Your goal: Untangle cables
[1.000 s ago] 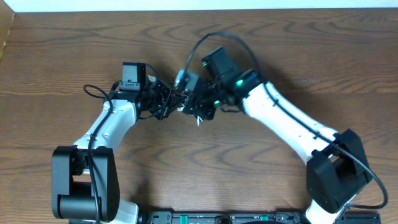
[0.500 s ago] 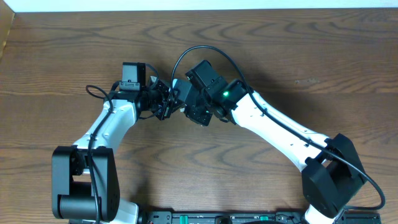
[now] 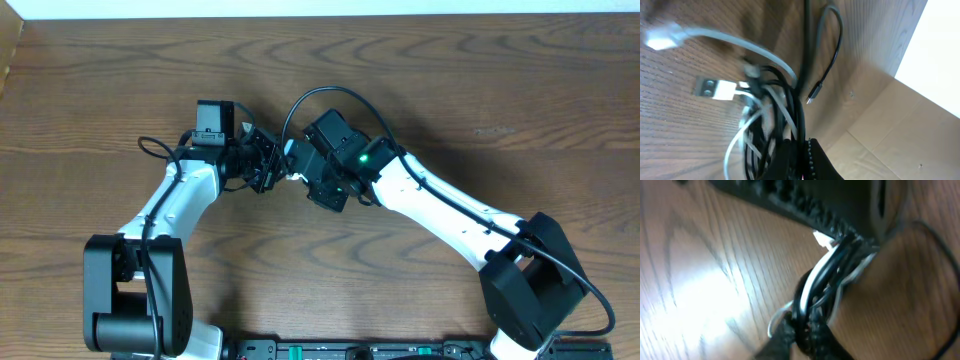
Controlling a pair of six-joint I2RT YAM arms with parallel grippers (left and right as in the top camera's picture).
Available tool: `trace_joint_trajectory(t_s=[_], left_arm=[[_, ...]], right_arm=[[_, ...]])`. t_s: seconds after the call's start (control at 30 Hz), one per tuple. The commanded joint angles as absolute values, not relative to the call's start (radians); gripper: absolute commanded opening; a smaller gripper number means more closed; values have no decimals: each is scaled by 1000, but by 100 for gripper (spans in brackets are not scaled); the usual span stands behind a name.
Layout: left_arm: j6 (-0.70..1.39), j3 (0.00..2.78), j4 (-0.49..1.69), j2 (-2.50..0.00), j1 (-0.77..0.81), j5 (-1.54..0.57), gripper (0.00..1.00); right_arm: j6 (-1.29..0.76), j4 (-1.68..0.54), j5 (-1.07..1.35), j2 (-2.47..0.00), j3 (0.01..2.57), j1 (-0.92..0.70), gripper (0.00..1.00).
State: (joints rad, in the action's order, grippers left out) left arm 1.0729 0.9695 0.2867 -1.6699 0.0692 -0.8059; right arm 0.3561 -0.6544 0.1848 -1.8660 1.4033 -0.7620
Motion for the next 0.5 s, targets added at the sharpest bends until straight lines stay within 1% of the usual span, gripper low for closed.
trace_joint_trajectory(t_s=[0.0, 0.13, 0.23, 0.47], left_arm=[[1074, 966, 287, -1666, 69, -826, 7], [1073, 966, 286, -1666, 69, -813, 7], [1070, 966, 286, -1666, 69, -786, 7], [1070, 966, 286, -1666, 69, -773, 8]], right_arm=[[344, -634, 204, -1846, 1400, -767, 1], [344, -631, 287, -1838, 1401, -760, 1], [345, -622, 394, -1820, 1401, -739, 1], [351, -609, 633, -1776, 1401, -642, 1]])
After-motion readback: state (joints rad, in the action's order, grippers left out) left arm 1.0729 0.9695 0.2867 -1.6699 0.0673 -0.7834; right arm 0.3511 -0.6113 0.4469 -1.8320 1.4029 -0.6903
